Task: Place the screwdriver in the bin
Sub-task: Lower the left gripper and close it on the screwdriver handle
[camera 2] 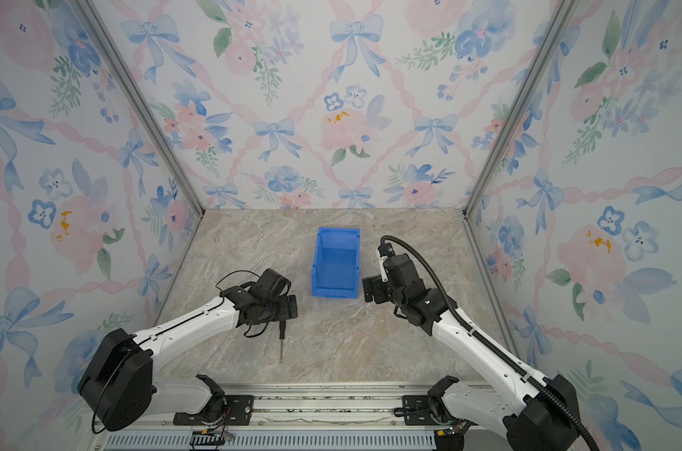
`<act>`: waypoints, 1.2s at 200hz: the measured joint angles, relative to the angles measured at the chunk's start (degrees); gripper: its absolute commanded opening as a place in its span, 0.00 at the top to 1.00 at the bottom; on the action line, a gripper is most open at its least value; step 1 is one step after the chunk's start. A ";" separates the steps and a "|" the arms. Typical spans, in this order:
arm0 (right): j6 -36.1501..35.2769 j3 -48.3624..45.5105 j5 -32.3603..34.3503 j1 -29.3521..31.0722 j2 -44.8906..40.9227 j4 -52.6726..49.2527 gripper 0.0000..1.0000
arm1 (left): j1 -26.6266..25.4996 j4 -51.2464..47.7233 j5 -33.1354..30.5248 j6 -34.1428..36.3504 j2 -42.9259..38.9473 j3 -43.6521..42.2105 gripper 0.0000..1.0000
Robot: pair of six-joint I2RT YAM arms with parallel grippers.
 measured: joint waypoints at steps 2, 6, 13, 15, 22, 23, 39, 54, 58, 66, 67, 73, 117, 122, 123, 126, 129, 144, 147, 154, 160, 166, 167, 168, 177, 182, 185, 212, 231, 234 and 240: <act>-0.04 0.00 -0.11 0.20 0.02 0.00 0.03 | -0.22 -0.02 0.00 -0.11 0.33 0.00 0.09; -0.11 0.00 -0.31 0.50 0.07 -0.07 0.03 | -0.44 -0.04 0.04 -0.37 0.87 0.00 0.09; -0.22 0.00 -0.46 0.85 0.09 -0.13 0.03 | -0.74 -0.04 0.24 -0.72 1.62 0.00 0.10; -0.22 0.00 -0.52 0.90 0.11 -0.15 0.03 | -0.83 -0.09 0.33 -0.85 1.90 0.00 0.10; -0.22 0.00 -0.70 1.11 0.11 -0.11 0.03 | -1.07 -0.24 0.46 -1.18 2.64 0.00 0.11; -0.24 0.00 -0.68 1.18 0.11 -0.11 0.03 | -1.09 -0.28 0.48 -1.20 2.78 0.00 0.11; -0.22 -0.04 -0.74 1.60 0.11 -0.09 0.03 | -1.55 -0.46 0.76 -1.64 4.20 -0.04 0.13; -0.22 -0.33 -0.72 1.97 0.11 0.17 0.03 | -1.92 -0.70 0.85 -2.10 5.46 -0.04 0.14; -0.22 -0.48 -0.72 2.03 0.11 0.24 0.03 | -1.99 -0.81 0.83 -2.19 5.68 -0.04 0.14; -0.22 -0.68 -0.70 2.16 0.11 0.28 0.03 | -2.14 -0.90 0.90 -2.43 6.16 -0.07 0.16; -0.22 -0.72 -0.66 2.21 0.11 0.28 0.03 | -2.14 -0.90 0.90 -2.43 6.16 -0.07 0.16; -0.22 -0.87 -0.66 2.34 0.09 0.31 0.03 | -2.32 -0.92 1.01 -2.49 6.47 -0.07 0.17; -0.22 -1.73 -0.63 3.54 -0.85 0.70 0.03 | -3.13 -1.09 0.98 -2.89 9.42 -0.04 0.23; -0.22 -1.73 -0.68 3.65 -0.85 0.79 0.03 | -3.23 -1.09 0.90 -2.89 9.86 -0.04 0.23; -0.22 -1.73 -0.66 3.69 -0.85 0.81 0.03 | -3.26 -1.11 0.79 -2.86 9.97 -0.04 0.23; -0.22 -1.73 -0.66 3.74 -0.85 0.83 0.03 | -3.32 -1.25 0.52 -2.93 10.21 0.13 0.24; -0.22 -1.73 -0.68 3.76 -0.85 0.83 0.03 | -3.37 -1.27 0.52 -2.95 10.27 0.20 0.25; -0.22 -1.73 -0.70 3.91 -0.85 0.92 0.03 | -3.80 -1.40 -0.07 -3.13 10.82 0.68 0.29; -0.22 -1.73 -0.70 3.96 -0.85 0.96 0.03 | -3.89 -1.38 -0.17 -3.10 10.88 0.68 0.30; -0.22 -1.73 -0.70 3.96 -0.85 0.96 0.03 | -3.96 -1.51 -0.37 -3.13 11.04 0.79 0.33; -0.22 -1.73 -0.70 4.00 -0.85 0.94 0.03 | -4.07 -1.66 -0.59 -3.26 11.10 0.87 0.36; -0.22 -1.73 -0.68 4.07 -0.85 0.96 0.03 | -4.11 -1.70 -0.76 -3.58 11.21 0.92 0.39; -0.22 -1.73 -0.68 4.09 -0.85 0.96 0.03 | -4.15 -1.75 -0.74 -3.45 11.21 0.92 0.40; -0.22 -1.73 -0.68 4.13 -0.85 0.96 0.03 | -4.17 -1.77 -0.83 -3.52 11.23 0.94 0.40; -0.22 -1.73 -0.70 4.31 -0.85 0.96 0.03 | -4.33 -1.88 -1.29 -3.80 11.45 1.03 0.44; -0.22 -1.73 -0.68 4.39 -0.85 0.96 0.03 | -4.37 -1.99 -1.46 -3.80 11.56 1.09 0.46; -0.22 -1.73 -0.68 4.46 -0.85 0.98 0.03 | -4.42 -2.12 -1.64 -3.98 11.65 1.18 0.48; -0.20 -1.75 -0.55 4.59 -0.90 0.98 0.03 | -5.03 -2.34 -2.34 -4.35 12.26 1.70 0.62; 0.02 -1.99 -0.33 4.59 -1.09 1.16 0.03 | -5.64 -2.32 -2.71 -4.68 12.33 1.73 0.69; 0.04 -2.01 -0.26 4.59 -1.14 1.16 0.03 | -5.75 -2.32 -2.69 -4.55 12.33 1.73 0.70; 0.13 -2.08 -0.26 4.61 -1.20 1.25 0.03 | -5.99 -2.32 -2.71 -4.66 12.33 1.73 0.74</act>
